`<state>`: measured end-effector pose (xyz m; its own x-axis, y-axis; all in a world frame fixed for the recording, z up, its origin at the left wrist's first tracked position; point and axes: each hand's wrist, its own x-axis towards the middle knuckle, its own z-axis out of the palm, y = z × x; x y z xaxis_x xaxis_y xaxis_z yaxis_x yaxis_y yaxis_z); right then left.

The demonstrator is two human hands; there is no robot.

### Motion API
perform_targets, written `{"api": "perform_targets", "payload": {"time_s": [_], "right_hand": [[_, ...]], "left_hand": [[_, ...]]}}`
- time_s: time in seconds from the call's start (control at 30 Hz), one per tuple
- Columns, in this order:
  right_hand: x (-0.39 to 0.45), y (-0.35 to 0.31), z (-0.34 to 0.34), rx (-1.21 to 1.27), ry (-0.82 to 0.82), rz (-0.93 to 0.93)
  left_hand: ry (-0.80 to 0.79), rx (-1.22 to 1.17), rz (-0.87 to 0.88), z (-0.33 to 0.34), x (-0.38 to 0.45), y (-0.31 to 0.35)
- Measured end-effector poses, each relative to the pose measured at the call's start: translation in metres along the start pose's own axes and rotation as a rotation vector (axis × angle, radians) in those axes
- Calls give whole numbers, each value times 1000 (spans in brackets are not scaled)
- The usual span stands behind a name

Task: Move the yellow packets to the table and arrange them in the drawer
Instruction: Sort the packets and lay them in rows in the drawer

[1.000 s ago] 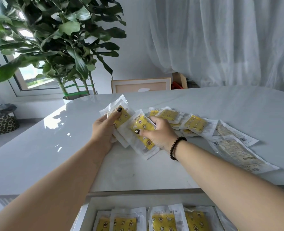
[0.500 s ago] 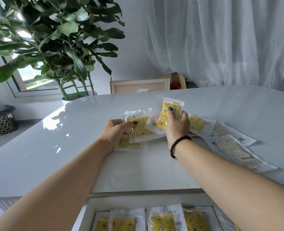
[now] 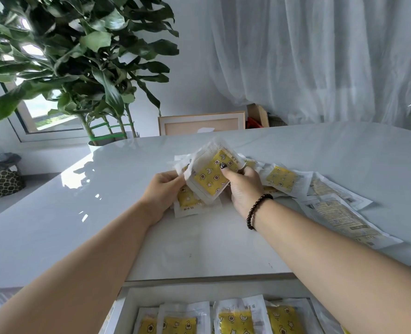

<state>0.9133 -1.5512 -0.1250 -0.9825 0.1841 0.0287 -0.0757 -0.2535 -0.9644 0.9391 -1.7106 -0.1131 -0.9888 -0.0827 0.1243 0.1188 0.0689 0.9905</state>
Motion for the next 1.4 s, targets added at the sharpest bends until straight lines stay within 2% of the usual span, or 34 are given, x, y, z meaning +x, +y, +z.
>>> {"api": "perform_targets", "payload": {"time_s": [0.1,0.2,0.3,0.4,0.47,0.57,0.67,0.87,1.1,1.27,1.33,1.4], "right_hand": [[-4,-6,-4,-59,80,-94],[-8,-10,-8,-68,106,-208],[-10,-10,-8,-68,37,-249],[-16,-11,-6,-225,-68,-346],[-21,-12,-4,-380,-107,-411],[-22,-10,-1,-535,-114,-408],[-21,-11,0,-586,-66,-374],[-31,-12,1,-540,-101,-659],[-30,-9,2,-639,-100,-687],[-36,-13,-1,-621,-23,-905],[-36,-16,-4,-714,-52,-921],[-37,-29,-7,-918,-162,-831]], "left_hand": [[-59,16,-40,2,-5,5],[-133,83,43,4,-8,4],[61,172,122,7,-4,-1],[300,173,287,1,3,-5],[372,230,381,-4,7,-9],[328,354,424,-1,9,-11],[315,486,437,5,2,-7],[272,422,463,2,2,-8],[288,617,511,7,2,-7],[296,521,587,6,-5,-6],[292,503,597,5,-7,-6],[285,497,603,6,-8,-5]]}}
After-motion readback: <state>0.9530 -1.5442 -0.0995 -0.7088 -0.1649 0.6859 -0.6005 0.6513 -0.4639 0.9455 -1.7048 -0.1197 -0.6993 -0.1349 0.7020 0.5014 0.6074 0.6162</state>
